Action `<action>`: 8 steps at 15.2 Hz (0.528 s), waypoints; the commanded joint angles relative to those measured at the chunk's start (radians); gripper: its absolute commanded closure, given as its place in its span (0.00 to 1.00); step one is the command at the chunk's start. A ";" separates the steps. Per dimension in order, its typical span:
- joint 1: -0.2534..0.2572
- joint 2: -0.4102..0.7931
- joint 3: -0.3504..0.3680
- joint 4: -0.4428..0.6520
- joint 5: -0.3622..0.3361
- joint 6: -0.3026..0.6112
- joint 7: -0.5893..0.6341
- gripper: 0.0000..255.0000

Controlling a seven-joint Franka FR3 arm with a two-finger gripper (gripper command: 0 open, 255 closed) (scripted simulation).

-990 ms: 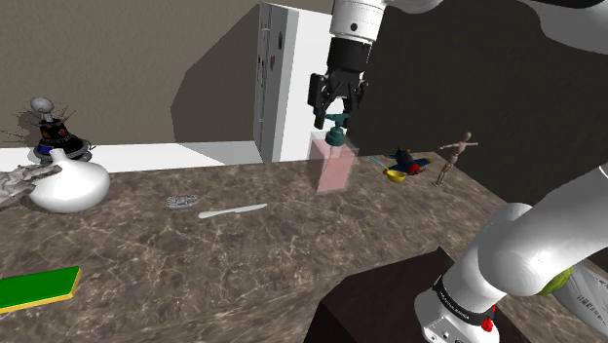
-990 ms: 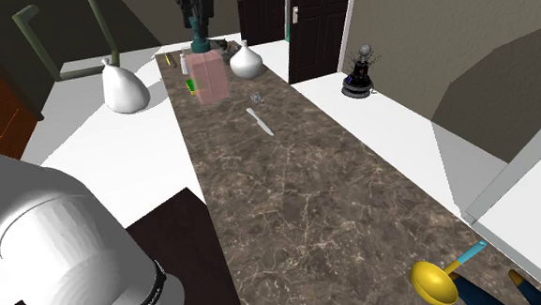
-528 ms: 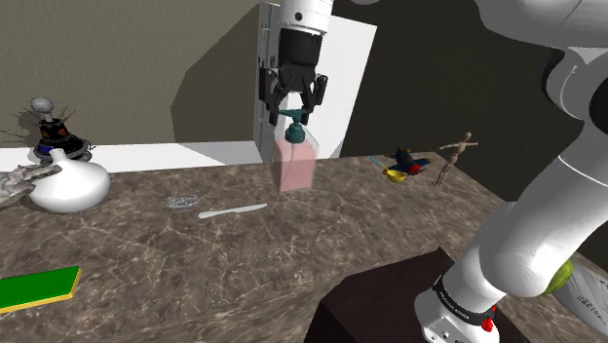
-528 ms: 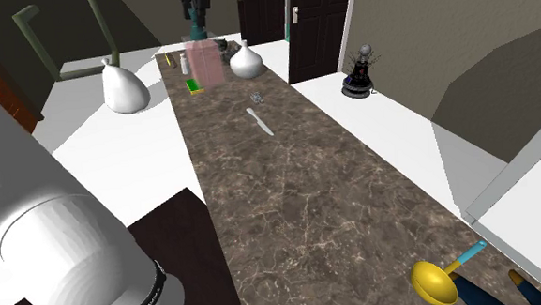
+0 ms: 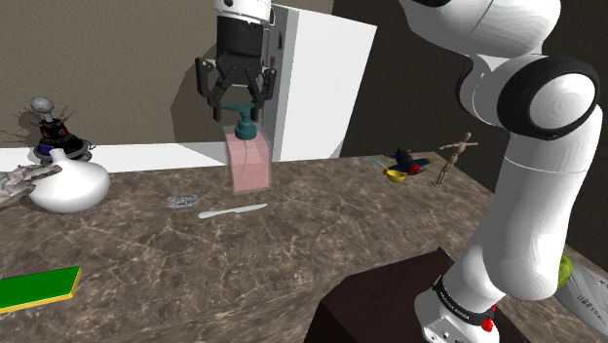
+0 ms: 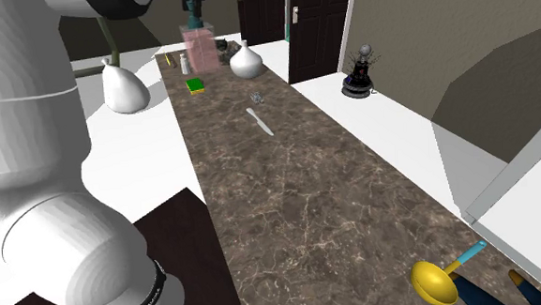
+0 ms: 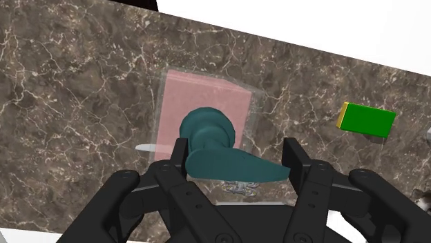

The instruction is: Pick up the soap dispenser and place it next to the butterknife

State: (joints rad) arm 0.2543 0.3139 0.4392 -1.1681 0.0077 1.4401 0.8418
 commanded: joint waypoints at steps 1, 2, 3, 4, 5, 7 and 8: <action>0.049 0.102 0.004 0.137 -0.043 -0.038 0.035 1.00; 0.045 0.091 0.002 0.107 -0.038 -0.018 0.032 1.00; 0.040 0.082 0.002 0.079 -0.034 0.001 0.029 1.00; 0.035 0.073 0.002 0.052 -0.030 0.019 0.026 1.00; 0.031 0.065 0.001 0.026 -0.027 0.037 0.024 1.00; 0.023 0.051 0.001 -0.021 -0.021 0.071 0.019 1.00; 0.020 0.045 0.001 -0.044 -0.019 0.088 0.016 1.00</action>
State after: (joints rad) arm 0.2774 0.3647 0.4405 -1.1917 -0.0132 1.5122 0.8609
